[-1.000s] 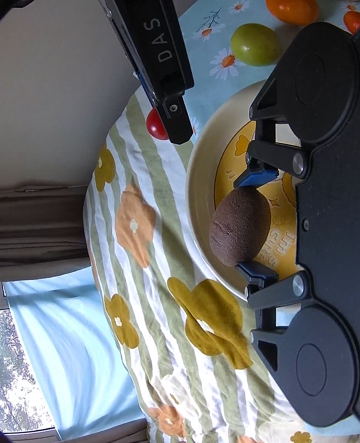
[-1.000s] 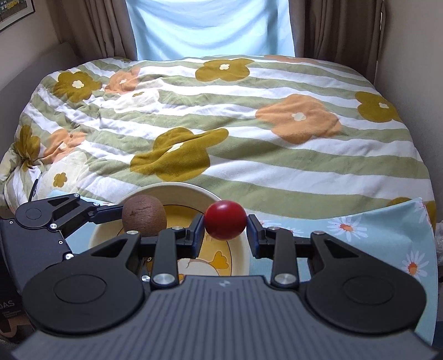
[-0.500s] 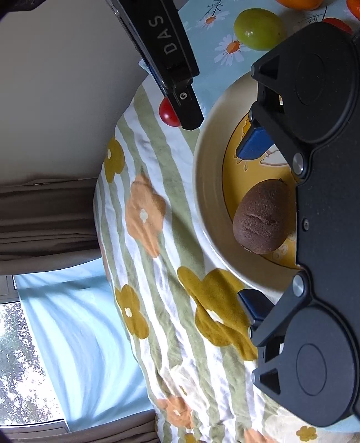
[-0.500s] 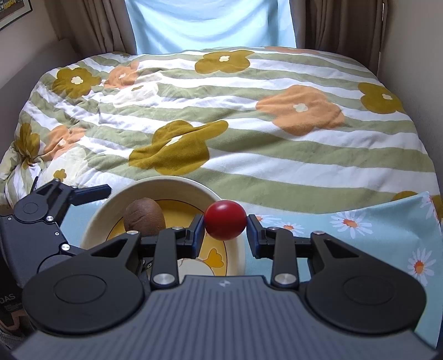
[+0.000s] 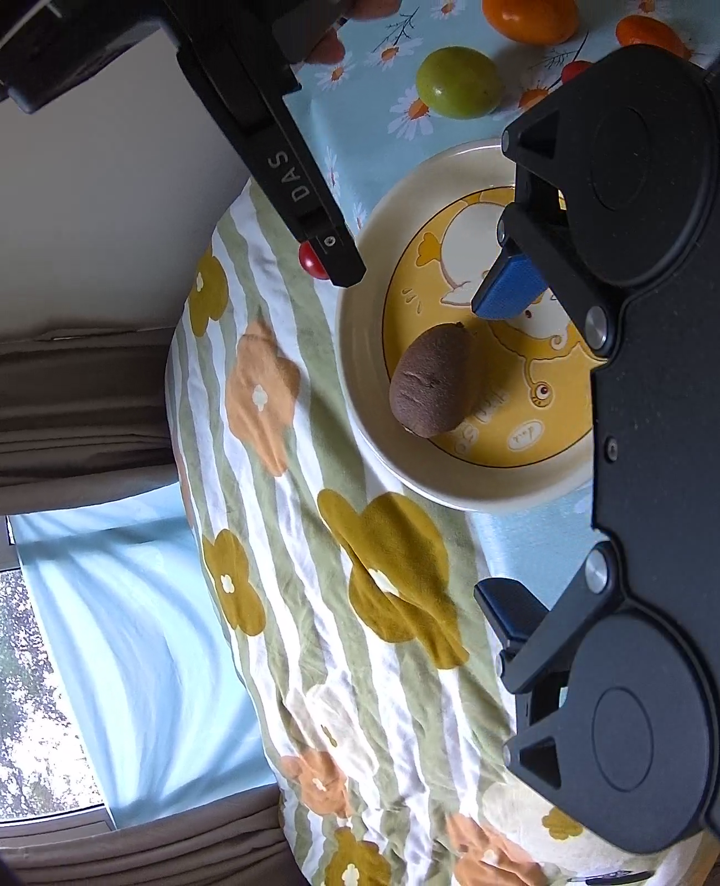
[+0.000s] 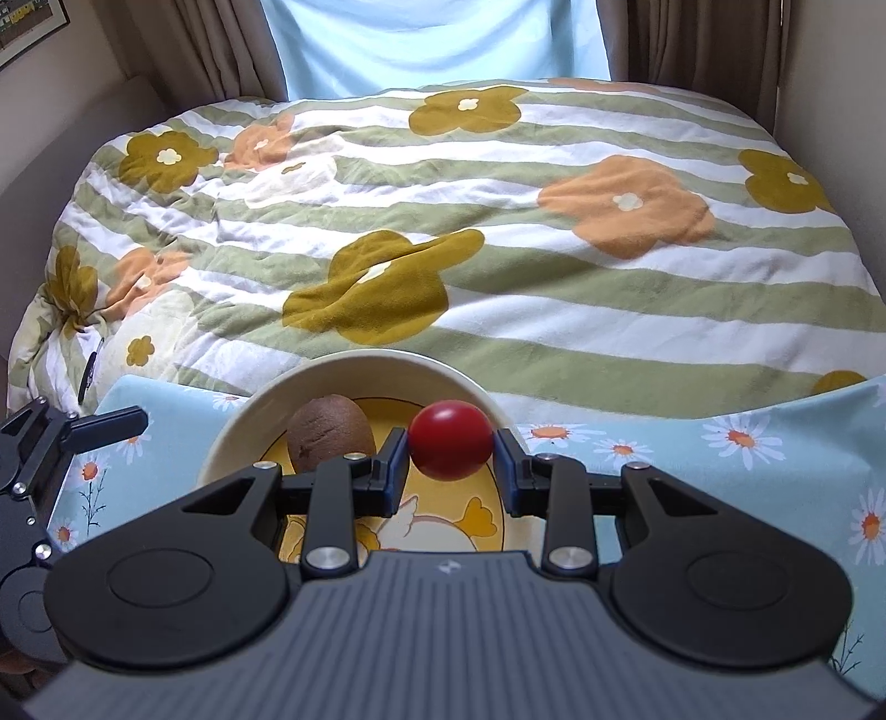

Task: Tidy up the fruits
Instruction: 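Open the left tool releasing the kiwi while the right tool drops the tomato in the bowl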

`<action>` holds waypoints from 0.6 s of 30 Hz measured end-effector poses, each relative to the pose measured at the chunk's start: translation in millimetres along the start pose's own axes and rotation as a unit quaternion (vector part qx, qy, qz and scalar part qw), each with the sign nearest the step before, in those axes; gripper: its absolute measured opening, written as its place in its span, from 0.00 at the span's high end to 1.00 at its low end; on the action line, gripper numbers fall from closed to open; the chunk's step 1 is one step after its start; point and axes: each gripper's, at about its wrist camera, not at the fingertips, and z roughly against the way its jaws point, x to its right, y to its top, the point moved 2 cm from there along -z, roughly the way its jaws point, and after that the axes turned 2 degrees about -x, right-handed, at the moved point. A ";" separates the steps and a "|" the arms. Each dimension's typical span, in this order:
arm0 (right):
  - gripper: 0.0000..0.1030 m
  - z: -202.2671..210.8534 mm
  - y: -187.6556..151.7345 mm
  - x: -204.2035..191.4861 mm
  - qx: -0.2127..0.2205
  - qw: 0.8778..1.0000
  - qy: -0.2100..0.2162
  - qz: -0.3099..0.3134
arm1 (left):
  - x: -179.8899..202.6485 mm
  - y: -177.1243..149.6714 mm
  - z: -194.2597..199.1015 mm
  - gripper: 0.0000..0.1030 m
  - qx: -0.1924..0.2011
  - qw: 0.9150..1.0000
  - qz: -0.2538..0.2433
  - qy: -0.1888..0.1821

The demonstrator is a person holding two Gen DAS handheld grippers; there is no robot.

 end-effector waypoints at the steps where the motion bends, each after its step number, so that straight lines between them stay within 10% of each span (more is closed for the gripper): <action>1: 0.54 -3.8 1.2 -1.4 -0.003 1.000 0.000 0.000 | -1.2 -1.9 3.1 0.02 -0.001 1.000 0.002 0.002; 18: 0.42 -42.8 4.9 -11.3 -0.008 1.000 0.014 -0.019 | -7.2 -15.2 25.8 0.01 0.002 1.000 0.023 0.013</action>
